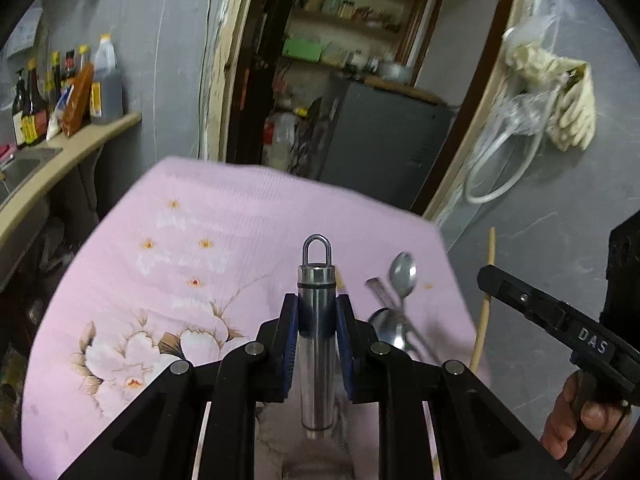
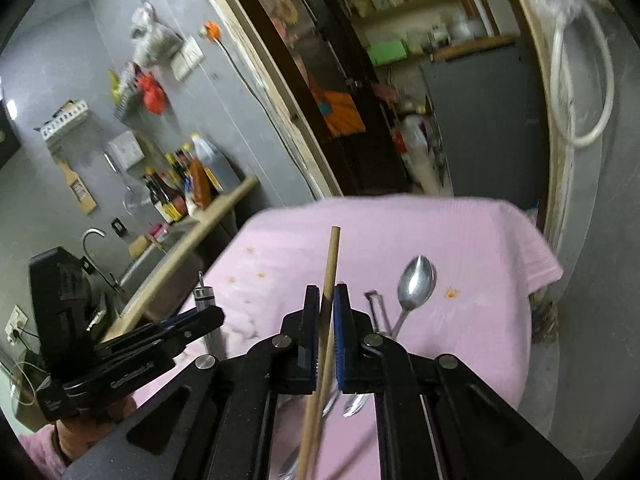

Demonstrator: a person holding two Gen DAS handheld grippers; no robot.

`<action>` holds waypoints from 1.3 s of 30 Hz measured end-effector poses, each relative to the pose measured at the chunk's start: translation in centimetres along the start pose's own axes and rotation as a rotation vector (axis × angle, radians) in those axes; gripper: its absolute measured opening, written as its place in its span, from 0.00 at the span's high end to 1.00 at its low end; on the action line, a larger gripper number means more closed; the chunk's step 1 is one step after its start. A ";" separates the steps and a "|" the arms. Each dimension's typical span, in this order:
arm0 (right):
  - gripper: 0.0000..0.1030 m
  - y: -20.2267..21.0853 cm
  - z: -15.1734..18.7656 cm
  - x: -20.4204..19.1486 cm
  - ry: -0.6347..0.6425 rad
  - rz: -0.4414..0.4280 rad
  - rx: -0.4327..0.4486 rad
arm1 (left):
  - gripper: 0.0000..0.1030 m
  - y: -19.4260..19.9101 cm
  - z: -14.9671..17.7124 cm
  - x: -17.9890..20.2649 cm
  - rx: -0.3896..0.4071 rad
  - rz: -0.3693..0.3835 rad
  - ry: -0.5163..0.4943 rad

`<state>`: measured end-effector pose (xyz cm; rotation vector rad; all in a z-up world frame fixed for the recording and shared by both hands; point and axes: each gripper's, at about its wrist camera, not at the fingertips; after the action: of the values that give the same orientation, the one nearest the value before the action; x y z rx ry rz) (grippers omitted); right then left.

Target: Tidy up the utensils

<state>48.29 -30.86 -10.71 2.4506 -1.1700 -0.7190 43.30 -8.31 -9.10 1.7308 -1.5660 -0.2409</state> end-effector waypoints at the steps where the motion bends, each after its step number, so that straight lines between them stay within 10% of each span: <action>1: 0.95 1.1 -0.1 -0.6 0.017 0.014 0.015 | 0.83 0.8 0.0 0.3 0.012 0.013 -0.006; 23: 0.95 17.7 -3.4 -18.4 0.215 0.245 0.255 | 0.83 18.4 -1.2 -1.5 0.108 0.240 -0.117; 39: 0.95 21.5 -7.1 -32.1 0.317 0.127 0.409 | 0.83 33.8 -5.4 -8.9 0.302 0.261 -0.174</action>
<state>21.78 -18.03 15.19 2.6459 -1.4332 -0.0470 18.78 3.99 13.24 1.7397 -2.0204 -0.0235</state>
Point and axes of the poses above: each gripper's, at about its wrist camera, not at the fingertips, and y roughly against the way its jaws point, x to its right, z to its underside, and after that the axes turned 9 degrees about y, right-handed
